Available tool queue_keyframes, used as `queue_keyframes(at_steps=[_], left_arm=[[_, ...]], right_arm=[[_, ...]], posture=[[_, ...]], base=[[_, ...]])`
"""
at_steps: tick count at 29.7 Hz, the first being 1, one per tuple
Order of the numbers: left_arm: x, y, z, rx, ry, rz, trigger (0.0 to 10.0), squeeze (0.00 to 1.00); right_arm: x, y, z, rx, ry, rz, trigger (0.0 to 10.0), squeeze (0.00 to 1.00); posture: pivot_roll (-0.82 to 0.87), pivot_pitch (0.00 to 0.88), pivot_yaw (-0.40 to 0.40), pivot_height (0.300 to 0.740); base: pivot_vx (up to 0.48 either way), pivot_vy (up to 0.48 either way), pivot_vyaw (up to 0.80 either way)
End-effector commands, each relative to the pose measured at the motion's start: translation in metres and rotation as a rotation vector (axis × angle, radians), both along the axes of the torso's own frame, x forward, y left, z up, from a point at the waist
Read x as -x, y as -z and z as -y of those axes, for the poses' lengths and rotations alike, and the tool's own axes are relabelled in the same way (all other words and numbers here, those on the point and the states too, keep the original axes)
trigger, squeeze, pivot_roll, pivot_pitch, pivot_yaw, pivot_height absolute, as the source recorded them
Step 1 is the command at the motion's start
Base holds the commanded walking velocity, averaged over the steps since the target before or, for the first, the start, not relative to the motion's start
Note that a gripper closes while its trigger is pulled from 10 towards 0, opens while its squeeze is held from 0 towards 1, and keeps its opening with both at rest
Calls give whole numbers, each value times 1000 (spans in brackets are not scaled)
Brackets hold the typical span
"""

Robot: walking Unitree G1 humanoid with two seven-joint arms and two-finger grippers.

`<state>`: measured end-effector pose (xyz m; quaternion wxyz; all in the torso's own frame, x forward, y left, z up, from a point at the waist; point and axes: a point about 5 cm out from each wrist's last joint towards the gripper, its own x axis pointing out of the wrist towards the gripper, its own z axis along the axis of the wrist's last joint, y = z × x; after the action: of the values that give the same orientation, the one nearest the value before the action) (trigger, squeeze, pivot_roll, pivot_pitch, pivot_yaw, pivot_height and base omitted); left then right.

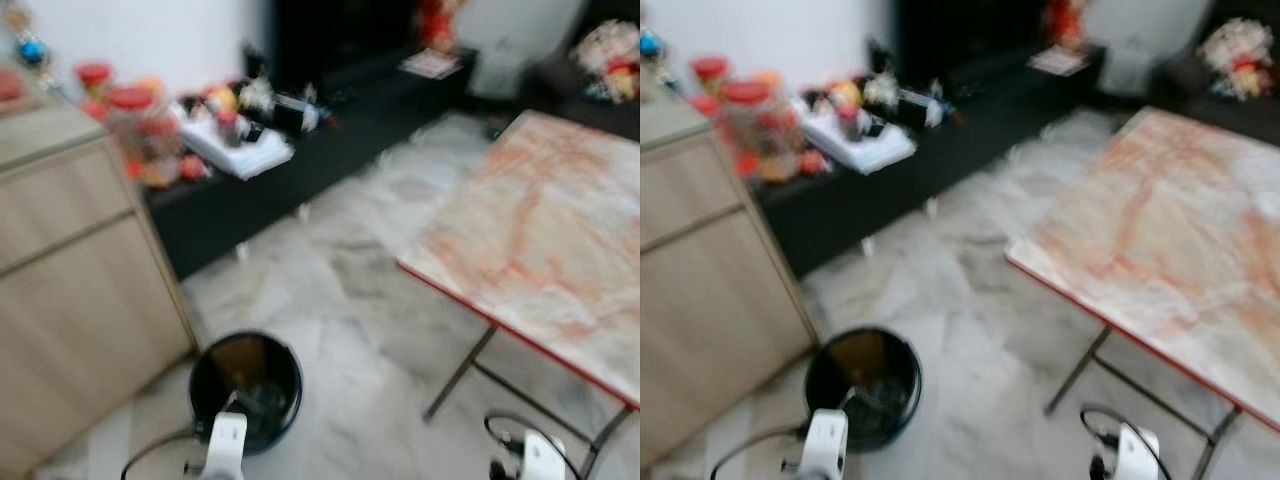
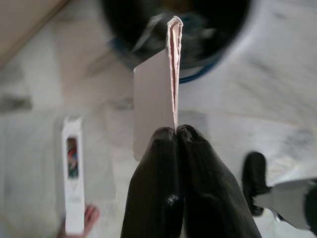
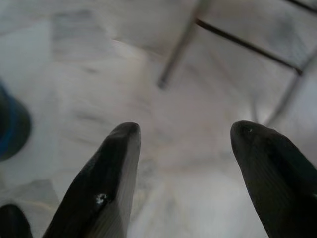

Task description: Picking trash to rubbish bin

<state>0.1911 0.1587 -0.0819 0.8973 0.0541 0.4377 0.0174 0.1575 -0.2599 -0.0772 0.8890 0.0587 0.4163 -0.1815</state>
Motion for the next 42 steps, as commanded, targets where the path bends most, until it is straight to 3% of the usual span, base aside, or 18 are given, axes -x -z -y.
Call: queue_keyframes(at_steps=[1, 12, 24, 28, 34, 42], left_arm=[[5, 3, -2, -11, 0, -25, 10000, 0], [4, 2, -1, -10, 5, -18, 10000, 0], [-13, -7, 5, 10, 35, 36, 10000, 0], [-32, -17, 18, 53, 108, 82, 10000, 0], [-52, -30, 23, 87, 102, 141, 10000, 0], [-61, -36, 27, 97, 138, 161, 10000, 0]], right_arm=[[-4, 0, -5, -17, -2, 12, 10000, 0], [-4, 0, -5, -27, 8, 12, 10000, 0], [-12, -3, -8, -53, -56, 23, 10000, 0], [-21, -8, -6, -64, -70, 51, 10000, 0], [-29, -12, -6, -73, -82, 90, 10000, 0], [-33, -12, -14, -150, -150, 99, 10000, 0]], posture=[[-119, 63, -102, 740], [-120, 65, -103, 740], [-123, 69, -104, 740], [-129, 71, -110, 740], [-136, 72, -108, 740], [-145, 73, -111, 740]], base=[[424, 0, 0], [398, 0, 0], [0, 0, 0], [0, 0, 0], [0, 0, 0], [0, 0, 0]])
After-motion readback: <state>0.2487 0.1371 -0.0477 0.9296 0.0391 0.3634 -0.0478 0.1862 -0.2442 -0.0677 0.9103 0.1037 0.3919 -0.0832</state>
